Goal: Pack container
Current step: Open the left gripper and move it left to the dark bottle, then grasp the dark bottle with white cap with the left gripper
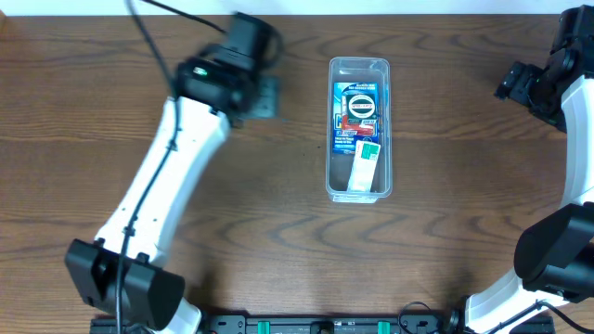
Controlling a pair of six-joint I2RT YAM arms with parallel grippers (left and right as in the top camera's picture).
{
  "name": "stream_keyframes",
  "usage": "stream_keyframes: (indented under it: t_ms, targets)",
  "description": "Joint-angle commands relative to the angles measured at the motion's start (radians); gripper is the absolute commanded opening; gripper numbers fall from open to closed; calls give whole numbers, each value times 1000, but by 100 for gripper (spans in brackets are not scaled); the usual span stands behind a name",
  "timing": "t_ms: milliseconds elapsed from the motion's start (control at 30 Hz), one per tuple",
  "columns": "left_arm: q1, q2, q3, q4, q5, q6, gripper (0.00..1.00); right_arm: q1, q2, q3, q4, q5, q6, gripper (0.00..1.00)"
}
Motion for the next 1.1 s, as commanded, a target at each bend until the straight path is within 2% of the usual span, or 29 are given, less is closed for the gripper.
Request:
stream_keyframes:
  t_ms: [0,100,267,433,1067]
  targets:
    - [82,23,14,-5,37,154,71,-4,5,-6,-1,10,-3,99]
    - [145,53,13,-6,46,210,72,-4,5,-6,-1,10,-3,99]
    - [251,124,7,-17,51,226,72,-4,5,-6,-1,10,-3,99]
    - [315,195,7,6,130,270,72,-4,5,-6,-1,10,-3,99]
    - [343,389,7,52,129,319,72,-4,5,-6,-1,10,-3,99]
